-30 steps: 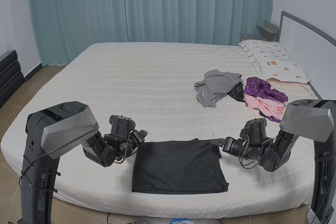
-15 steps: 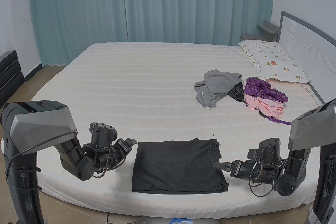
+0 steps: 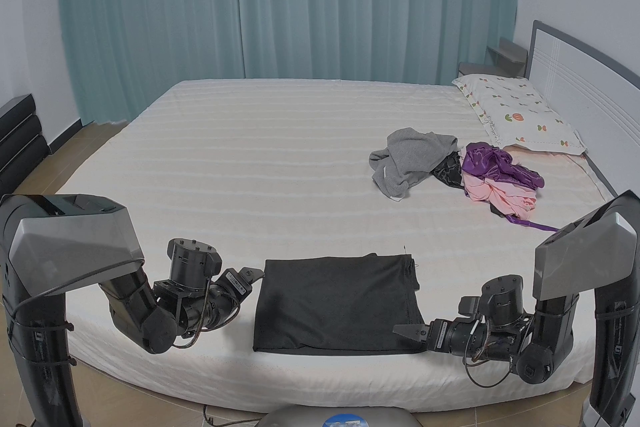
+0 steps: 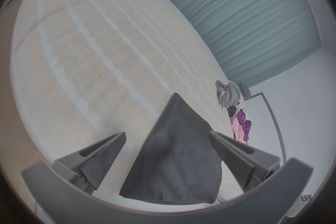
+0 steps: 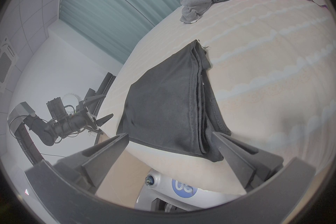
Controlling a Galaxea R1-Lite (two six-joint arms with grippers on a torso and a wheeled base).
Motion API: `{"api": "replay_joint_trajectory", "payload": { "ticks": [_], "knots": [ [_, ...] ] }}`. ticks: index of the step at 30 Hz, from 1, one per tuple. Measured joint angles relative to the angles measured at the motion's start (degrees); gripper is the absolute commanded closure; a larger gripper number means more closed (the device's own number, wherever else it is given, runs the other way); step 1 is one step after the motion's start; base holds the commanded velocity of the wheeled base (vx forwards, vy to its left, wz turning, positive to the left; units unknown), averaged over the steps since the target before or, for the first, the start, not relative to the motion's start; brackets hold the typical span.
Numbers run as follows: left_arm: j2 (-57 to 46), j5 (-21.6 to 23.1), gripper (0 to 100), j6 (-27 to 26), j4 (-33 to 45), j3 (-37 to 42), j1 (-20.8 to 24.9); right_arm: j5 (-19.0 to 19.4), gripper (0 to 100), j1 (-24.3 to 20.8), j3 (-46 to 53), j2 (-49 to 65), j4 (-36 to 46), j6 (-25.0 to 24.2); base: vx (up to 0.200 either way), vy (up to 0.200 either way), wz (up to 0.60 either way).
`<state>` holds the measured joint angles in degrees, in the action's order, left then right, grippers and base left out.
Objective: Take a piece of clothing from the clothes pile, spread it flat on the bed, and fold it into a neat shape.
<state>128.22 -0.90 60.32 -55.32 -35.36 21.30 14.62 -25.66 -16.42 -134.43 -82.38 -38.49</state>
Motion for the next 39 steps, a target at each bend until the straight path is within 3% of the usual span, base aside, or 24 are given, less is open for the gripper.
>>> {"api": "replay_joint_trajectory", "payload": {
  "ticks": [18,19,39],
  "knots": [
    [0.7,-0.1,0,-0.2,0.0,-0.5,0.3,0.0,0,0.5,-6.2,-3.8,1.4,0.5,0.0,0.0,0.0],
    [0.7,-0.1,0,-0.1,0.0,-0.5,0.2,0.0,100,0.5,-6.3,-4.0,1.4,0.5,0.0,0.0,0.0],
    [0.8,-0.1,0,-0.1,0.0,-0.7,0.2,-1.2,100,1.4,-2.9,-3.4,1.2,0.8,0.0,0.0,0.0]
  ]
}}
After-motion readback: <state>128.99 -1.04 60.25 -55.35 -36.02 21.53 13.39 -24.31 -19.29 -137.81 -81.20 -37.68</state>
